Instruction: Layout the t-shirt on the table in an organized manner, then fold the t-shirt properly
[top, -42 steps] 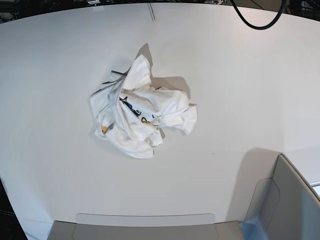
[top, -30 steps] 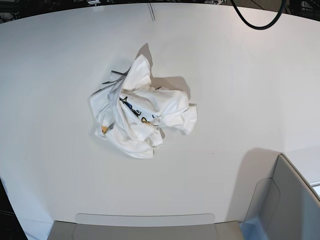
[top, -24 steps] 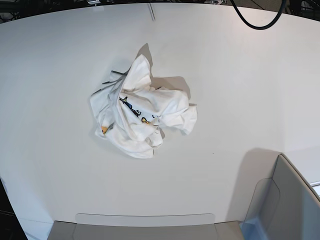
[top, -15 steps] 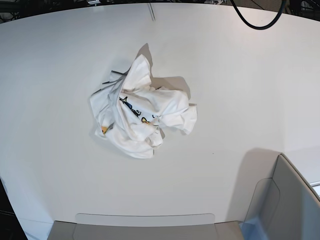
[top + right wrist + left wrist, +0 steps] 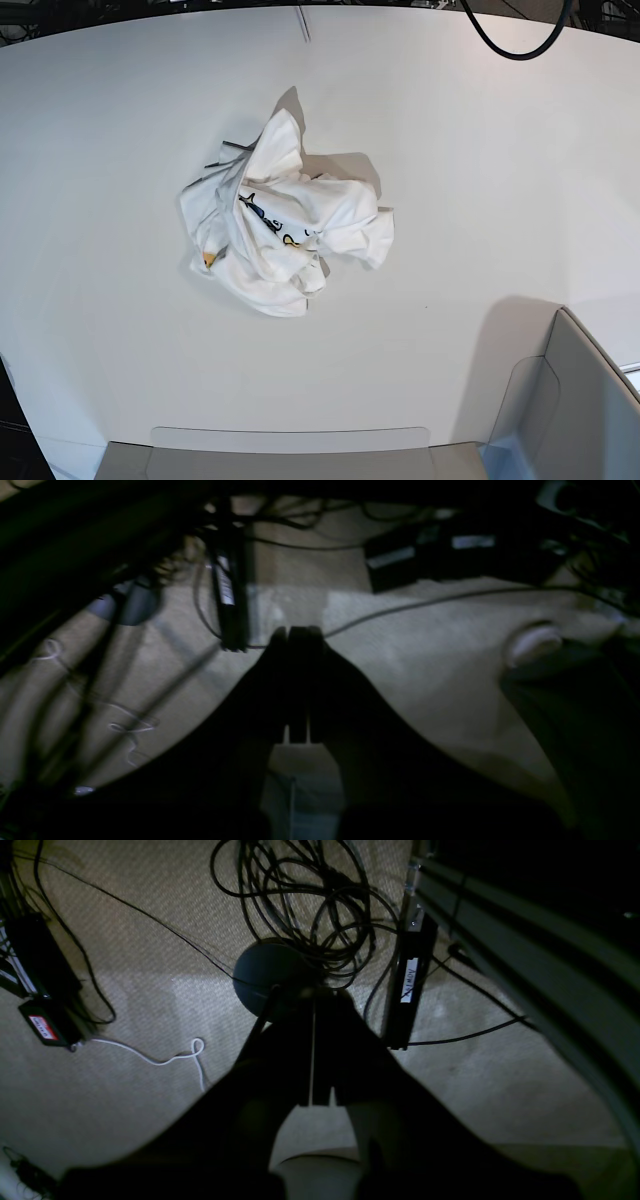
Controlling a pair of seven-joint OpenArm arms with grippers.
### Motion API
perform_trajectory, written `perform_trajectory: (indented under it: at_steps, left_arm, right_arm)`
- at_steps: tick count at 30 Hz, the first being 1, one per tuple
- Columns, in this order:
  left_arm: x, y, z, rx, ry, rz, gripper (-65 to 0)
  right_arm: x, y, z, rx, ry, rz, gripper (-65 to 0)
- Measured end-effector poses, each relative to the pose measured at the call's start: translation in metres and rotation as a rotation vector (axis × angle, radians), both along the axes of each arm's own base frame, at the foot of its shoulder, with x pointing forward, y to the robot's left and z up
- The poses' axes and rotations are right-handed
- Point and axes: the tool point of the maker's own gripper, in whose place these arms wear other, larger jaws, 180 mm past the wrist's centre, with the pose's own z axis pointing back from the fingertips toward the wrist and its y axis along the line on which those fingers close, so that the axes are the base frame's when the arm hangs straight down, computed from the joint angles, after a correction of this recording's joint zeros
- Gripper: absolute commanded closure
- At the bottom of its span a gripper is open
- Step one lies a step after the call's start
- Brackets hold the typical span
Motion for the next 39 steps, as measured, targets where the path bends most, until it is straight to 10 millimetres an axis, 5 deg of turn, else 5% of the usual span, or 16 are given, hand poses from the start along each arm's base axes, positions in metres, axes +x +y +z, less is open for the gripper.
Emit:
perform_trajectory:
  at_steps: [6,13,19,26,34,39]
  left_arm:
    - [-0.037,0.022,0.004,0.034,0.053,-0.001,-0.3]
    - [-0.073,0.032,0.009,0.051,0.103,-0.004,-0.3]
    - [-0.082,0.026,0.018,0.041,-0.091,-0.049,-0.3]
    - [-0.119,0.043,0.049,0.065,-0.258,-0.111,-0.2]
    - [-0.099,0.050,0.102,0.139,-0.648,-0.087,-0.3]
    - [-0.118,0.050,0.130,0.175,-0.728,-0.083,-0.3]
  right_arm:
    - [-0.038,-0.024,0.003,-0.039,0.057,-0.003,-0.1]
    - [-0.061,-0.018,0.005,-0.017,-0.025,-0.004,-0.1]
    - [-0.097,-0.024,0.019,-0.013,-0.153,0.000,-0.1]
    - [-0.101,-0.032,0.042,-0.006,-0.372,0.005,-0.1]
    - [-0.112,-0.032,0.085,0.021,-0.620,0.015,-0.2]
    - [-0.118,-0.028,0.093,0.030,-0.644,0.014,-0.2]
